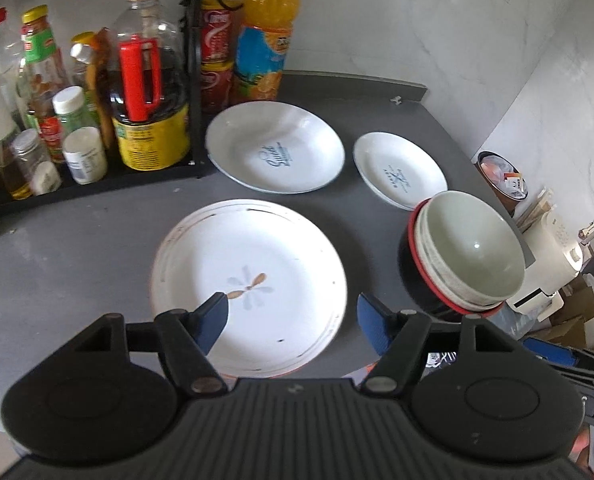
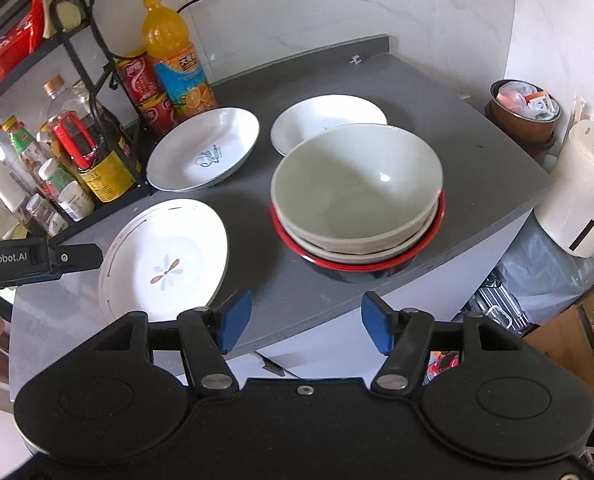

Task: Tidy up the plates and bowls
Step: 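Move both grippers past the flower-print plate toward the Sweet-print white plate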

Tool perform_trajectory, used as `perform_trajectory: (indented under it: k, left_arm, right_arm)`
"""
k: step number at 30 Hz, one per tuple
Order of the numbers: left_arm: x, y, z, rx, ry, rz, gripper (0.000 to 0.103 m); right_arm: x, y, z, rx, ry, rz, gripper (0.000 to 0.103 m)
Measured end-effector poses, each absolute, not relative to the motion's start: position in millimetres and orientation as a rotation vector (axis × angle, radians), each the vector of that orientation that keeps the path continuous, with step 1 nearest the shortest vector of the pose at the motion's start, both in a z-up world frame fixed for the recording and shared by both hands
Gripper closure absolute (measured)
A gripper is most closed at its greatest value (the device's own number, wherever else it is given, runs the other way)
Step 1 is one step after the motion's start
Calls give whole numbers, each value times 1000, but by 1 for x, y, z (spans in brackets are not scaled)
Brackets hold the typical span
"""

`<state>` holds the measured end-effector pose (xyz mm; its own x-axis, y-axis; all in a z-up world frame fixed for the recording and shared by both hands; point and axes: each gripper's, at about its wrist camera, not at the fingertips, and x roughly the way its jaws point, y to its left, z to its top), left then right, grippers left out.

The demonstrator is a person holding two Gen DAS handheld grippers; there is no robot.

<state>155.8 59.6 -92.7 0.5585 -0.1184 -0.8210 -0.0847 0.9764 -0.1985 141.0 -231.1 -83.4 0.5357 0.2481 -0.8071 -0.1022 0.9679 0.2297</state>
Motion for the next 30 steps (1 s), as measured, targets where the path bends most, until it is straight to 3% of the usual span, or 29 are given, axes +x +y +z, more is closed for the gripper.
perform_trajectory:
  k: [7, 12, 30]
  left_arm:
    - [141, 91, -94, -218, 969, 9, 33]
    - [133, 113, -94, -206, 946, 46, 13]
    - [151, 132, -111, -159, 942, 47, 12]
  right_arm:
    - [131, -197, -79, 149, 955, 212, 32]
    - [125, -172, -79, 150, 941, 215, 28]
    - [135, -139, -95, 211, 912, 185, 28]
